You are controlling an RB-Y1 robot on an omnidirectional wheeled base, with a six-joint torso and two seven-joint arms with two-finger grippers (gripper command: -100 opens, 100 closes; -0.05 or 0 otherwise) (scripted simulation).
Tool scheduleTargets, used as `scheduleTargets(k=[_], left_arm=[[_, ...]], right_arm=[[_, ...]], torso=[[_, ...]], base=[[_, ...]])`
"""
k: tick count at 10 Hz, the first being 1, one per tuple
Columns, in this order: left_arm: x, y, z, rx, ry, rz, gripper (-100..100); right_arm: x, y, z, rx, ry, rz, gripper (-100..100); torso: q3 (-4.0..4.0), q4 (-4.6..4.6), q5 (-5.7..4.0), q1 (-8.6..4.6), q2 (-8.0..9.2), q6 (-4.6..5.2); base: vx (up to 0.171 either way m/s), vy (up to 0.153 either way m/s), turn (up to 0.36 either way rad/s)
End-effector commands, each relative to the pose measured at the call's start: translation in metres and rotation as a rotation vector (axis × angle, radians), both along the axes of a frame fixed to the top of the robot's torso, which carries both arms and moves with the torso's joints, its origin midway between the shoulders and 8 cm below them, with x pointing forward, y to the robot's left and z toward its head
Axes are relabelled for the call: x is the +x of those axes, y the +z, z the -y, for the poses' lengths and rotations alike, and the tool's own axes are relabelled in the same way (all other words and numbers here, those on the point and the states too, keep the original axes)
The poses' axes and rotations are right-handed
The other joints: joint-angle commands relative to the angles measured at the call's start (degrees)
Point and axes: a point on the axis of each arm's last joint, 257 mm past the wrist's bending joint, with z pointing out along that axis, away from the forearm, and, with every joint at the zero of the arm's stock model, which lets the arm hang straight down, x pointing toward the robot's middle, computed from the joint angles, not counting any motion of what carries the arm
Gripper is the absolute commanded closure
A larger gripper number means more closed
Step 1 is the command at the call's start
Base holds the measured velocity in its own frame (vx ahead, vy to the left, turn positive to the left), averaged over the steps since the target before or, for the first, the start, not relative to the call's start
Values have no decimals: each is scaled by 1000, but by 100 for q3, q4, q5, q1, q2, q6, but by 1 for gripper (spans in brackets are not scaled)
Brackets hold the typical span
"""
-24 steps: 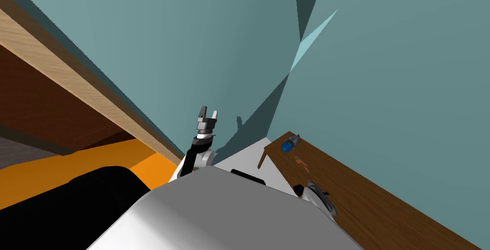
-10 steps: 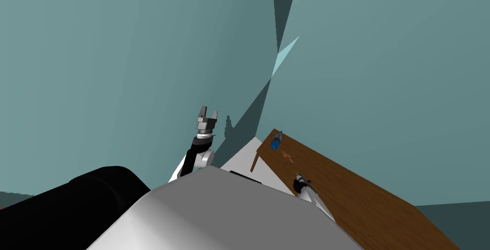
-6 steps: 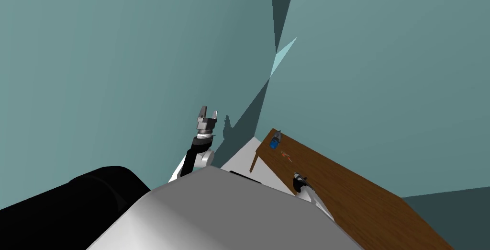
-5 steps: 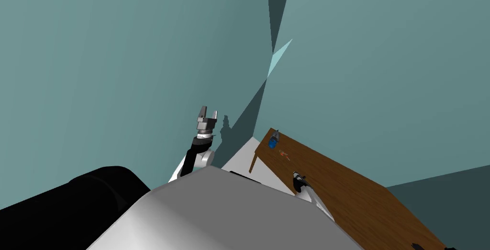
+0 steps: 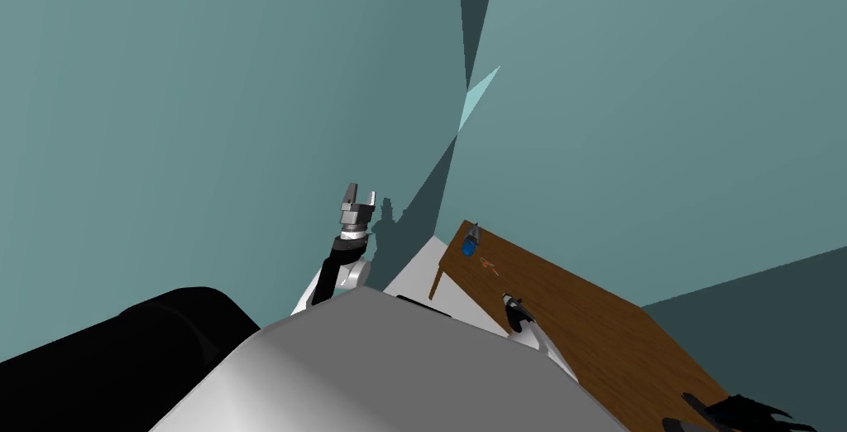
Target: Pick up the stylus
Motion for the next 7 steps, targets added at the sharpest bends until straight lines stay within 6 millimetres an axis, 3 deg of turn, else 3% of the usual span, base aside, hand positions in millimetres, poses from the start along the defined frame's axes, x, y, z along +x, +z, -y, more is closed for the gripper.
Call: scheduleTargets(k=[1,2,5,7], left_arm=[[0,0,0,0,0,0,0],[0,0,0,0,0,0,0],[0,0,0,0,0,0,0],[0,0,0,0,0,0,0]], right_arm=[[12,3,-9,23,38,30,100],[18,4,-14,34,60,46,100],[18,5,-15,-9,114,16,100],[35,11,-26,31,136,77,100]], torso=[[0,0,0,0,0,0],[-9,-3,2,13,-15,-2],[19,11,-10,-28,32,-10],[8,7,-6,-11,11,2]], base=[[128,86,-446],[57,59,-250],[-5,-1,3],[88,77,-361]])
